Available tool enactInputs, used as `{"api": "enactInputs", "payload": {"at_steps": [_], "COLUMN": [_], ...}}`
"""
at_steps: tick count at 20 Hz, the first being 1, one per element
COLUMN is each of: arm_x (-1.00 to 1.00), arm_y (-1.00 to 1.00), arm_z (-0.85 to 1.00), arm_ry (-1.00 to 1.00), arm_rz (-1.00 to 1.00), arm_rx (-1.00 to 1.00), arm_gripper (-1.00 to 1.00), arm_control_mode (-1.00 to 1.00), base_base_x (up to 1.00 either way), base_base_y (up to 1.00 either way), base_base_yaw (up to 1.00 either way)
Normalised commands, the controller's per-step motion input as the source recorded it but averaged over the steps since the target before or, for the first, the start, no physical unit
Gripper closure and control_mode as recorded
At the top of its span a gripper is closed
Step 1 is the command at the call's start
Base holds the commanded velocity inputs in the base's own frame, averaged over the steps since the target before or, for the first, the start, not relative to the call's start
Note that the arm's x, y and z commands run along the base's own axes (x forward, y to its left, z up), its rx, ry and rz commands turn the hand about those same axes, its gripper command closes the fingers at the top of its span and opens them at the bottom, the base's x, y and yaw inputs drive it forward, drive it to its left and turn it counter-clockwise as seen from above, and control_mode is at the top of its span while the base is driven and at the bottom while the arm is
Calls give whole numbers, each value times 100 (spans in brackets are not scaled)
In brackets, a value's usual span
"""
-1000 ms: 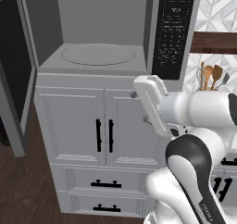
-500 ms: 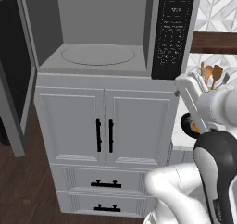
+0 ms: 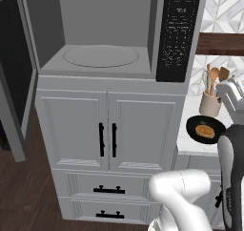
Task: Open the microwave, place the bowl with waffle inside the microwave, then close the microwave door and turn it on.
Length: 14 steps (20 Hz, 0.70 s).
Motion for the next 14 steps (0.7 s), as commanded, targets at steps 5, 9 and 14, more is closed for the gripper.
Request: {"api": "enactInputs", "payload": {"at_steps": [5,9,14], "arm_x": [-10,0,0], "arm_y": [-99,-98,-89], "arm_z": [-34,-43,-42], "arm_ry": [4,10,23], "arm_rz": [-3,0,0], "arm_rx": [5,0,0], "arm_gripper": [-100,-100,-100], "arm_control_mode": [-100,-100,-100], "base_base_x": [0,0,0], "base_base_y": [0,0,0], "base_base_yaw": [0,0,0]}}
